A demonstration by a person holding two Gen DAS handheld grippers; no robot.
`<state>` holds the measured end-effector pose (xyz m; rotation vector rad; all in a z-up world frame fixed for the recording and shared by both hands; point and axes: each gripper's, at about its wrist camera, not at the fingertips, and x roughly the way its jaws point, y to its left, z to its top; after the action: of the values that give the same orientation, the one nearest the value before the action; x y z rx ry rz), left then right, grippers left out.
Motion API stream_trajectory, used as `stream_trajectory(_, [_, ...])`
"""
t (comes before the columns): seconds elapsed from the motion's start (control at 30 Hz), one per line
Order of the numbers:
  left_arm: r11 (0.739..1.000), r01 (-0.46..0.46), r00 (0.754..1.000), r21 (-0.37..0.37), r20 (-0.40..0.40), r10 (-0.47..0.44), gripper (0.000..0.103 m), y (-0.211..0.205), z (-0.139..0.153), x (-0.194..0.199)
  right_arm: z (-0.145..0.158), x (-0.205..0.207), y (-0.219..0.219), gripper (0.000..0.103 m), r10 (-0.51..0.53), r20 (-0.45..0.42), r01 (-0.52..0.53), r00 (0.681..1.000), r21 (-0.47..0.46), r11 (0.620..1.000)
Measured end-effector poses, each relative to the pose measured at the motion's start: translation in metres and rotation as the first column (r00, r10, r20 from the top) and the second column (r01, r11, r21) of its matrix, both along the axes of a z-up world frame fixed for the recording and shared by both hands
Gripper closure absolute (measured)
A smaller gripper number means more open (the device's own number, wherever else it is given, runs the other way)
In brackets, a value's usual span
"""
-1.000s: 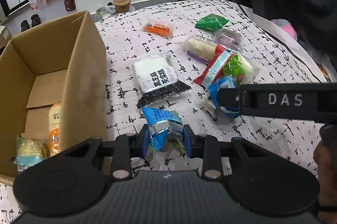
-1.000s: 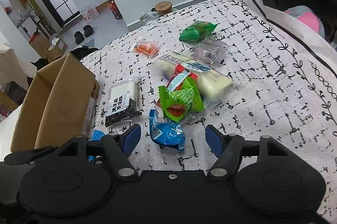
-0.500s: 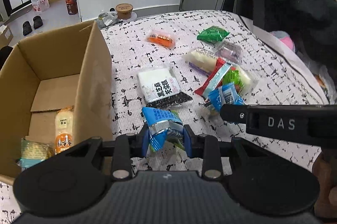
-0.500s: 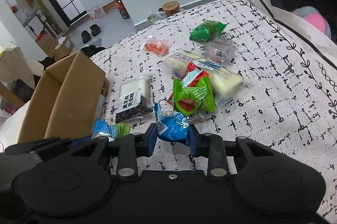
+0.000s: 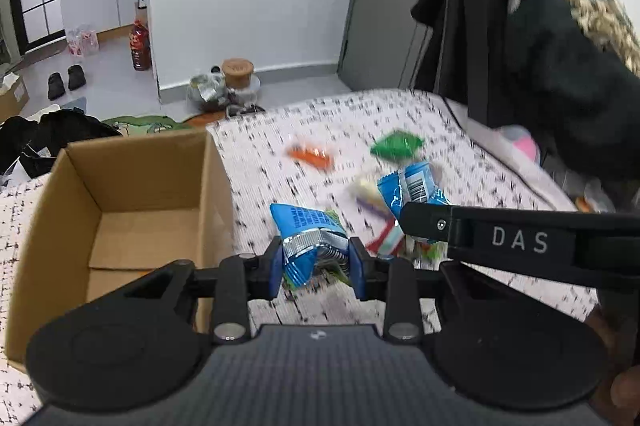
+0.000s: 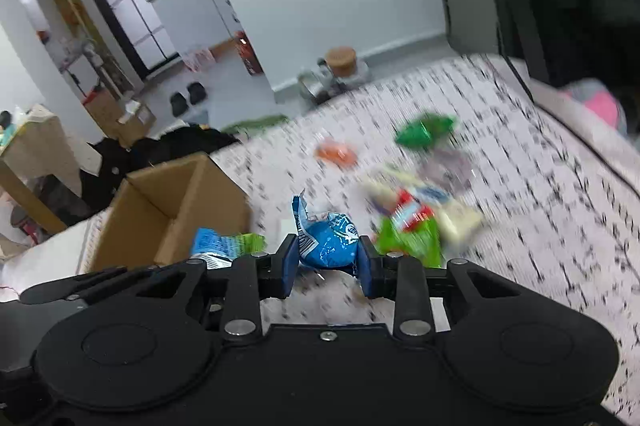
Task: Organize snacks
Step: 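Carry both blue candies over the box and open both tools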
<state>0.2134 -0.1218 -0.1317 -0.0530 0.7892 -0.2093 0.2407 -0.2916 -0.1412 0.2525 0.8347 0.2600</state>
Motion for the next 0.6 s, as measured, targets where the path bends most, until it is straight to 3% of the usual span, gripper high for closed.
stream_trajectory(0.6, [0.987, -0.159, 0.984, -0.027, 0.081, 0.161, 0.071, 0.074, 0.041, -0.004, 0.031, 0.011, 0.049, 0.073, 0.078, 0.093, -0.083, 0.993, 0.046, 0.996])
